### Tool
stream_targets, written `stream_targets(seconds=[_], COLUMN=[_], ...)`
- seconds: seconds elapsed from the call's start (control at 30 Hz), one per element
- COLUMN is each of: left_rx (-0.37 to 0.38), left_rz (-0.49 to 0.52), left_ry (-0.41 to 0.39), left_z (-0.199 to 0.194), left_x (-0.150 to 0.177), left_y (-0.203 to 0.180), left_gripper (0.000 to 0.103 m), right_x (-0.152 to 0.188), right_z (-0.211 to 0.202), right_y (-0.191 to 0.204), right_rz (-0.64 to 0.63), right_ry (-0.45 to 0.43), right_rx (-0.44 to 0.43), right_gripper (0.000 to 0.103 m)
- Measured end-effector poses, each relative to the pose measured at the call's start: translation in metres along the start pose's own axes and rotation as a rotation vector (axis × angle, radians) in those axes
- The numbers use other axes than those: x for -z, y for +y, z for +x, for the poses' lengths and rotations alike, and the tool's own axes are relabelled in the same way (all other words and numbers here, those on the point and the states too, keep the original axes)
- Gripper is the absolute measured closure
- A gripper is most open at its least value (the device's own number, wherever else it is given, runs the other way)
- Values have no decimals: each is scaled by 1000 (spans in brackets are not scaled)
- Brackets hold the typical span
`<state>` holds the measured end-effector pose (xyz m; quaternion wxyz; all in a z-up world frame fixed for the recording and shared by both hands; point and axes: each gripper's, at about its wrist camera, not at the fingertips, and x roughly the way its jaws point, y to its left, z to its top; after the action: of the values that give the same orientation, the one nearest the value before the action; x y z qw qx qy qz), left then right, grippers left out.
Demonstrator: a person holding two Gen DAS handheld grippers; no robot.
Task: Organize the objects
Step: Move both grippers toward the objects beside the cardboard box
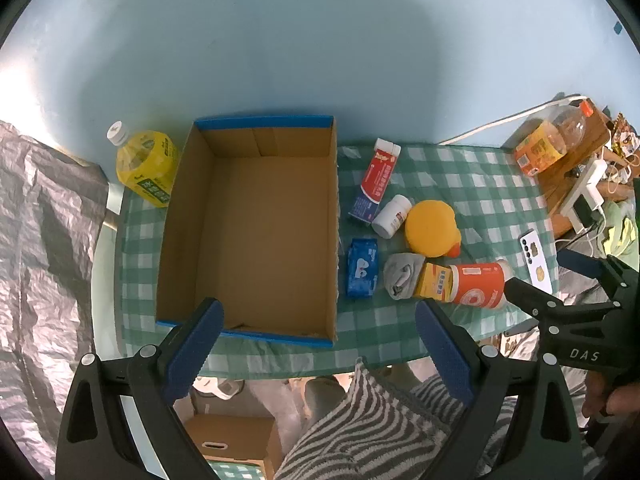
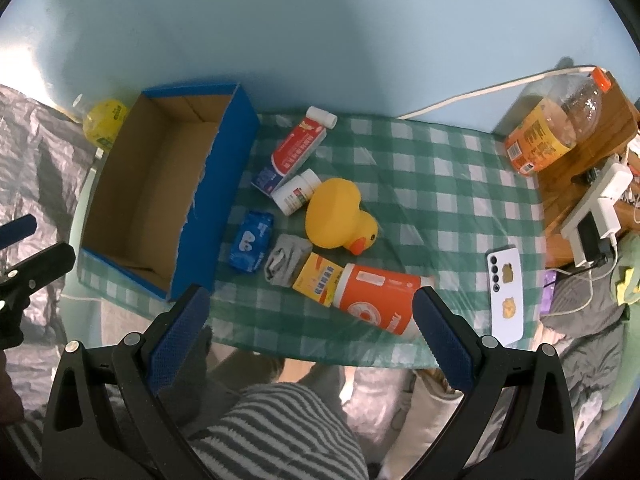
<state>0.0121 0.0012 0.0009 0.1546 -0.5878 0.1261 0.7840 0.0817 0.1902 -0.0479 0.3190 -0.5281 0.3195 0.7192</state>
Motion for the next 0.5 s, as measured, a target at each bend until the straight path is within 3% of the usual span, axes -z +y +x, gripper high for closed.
stream_targets(seconds=[0.5], left_rx=[20], left_rz=[68], left_ry=[-5], left_z=[1], left_x=[3], left_y=[-1], left_gripper=[6], right_x=[1], right_z=[-1], right_y=[-8], right_rz=[32], right_ry=[-8], right_rx=[29], right_gripper=[1])
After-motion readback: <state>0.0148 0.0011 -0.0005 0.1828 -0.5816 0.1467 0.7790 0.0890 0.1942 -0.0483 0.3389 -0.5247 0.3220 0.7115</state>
